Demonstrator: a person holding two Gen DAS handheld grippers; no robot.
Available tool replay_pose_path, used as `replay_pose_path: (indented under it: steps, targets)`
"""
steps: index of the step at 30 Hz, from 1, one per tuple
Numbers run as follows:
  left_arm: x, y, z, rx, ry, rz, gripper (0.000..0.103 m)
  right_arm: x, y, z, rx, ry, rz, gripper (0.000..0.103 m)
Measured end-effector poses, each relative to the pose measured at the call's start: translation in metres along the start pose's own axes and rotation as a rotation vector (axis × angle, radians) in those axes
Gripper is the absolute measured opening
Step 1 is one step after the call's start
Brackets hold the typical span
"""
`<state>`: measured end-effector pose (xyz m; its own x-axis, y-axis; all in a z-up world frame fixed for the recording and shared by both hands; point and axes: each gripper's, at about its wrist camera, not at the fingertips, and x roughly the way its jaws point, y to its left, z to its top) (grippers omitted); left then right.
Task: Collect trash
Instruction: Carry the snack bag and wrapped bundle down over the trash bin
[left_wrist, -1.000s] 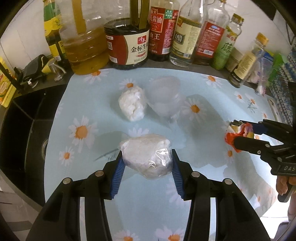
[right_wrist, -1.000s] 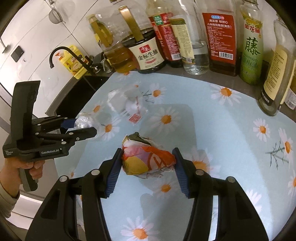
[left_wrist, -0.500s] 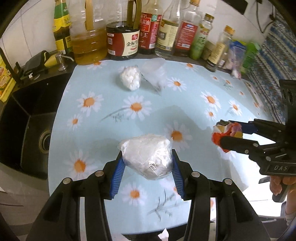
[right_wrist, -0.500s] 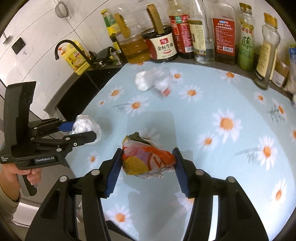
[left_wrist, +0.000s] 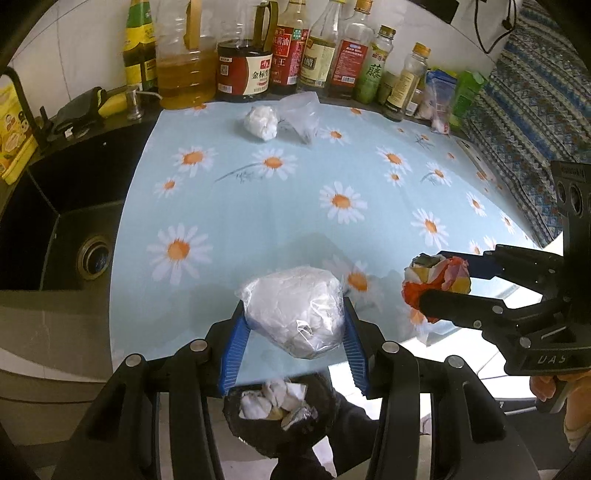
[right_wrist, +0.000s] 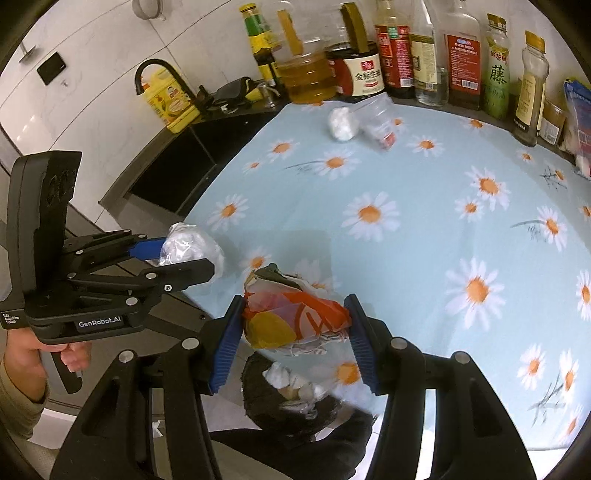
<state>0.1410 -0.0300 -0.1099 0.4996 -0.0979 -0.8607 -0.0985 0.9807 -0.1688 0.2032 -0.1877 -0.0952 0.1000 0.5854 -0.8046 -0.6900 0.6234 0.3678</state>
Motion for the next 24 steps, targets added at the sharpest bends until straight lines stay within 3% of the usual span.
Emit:
replay_pose_path:
  steps: [12,24]
  targets:
    - [-0.016,0.016,-0.046,-0.004,0.015,-0.032,0.046,0.009,0.045,-0.034,0.011,0.022,0.008,0.055]
    - [0.004,0.030,-0.089,-0.055,0.103,-0.062,0.046,0.042,0.049,-0.063,0.043,0.111,0.014,0.055]
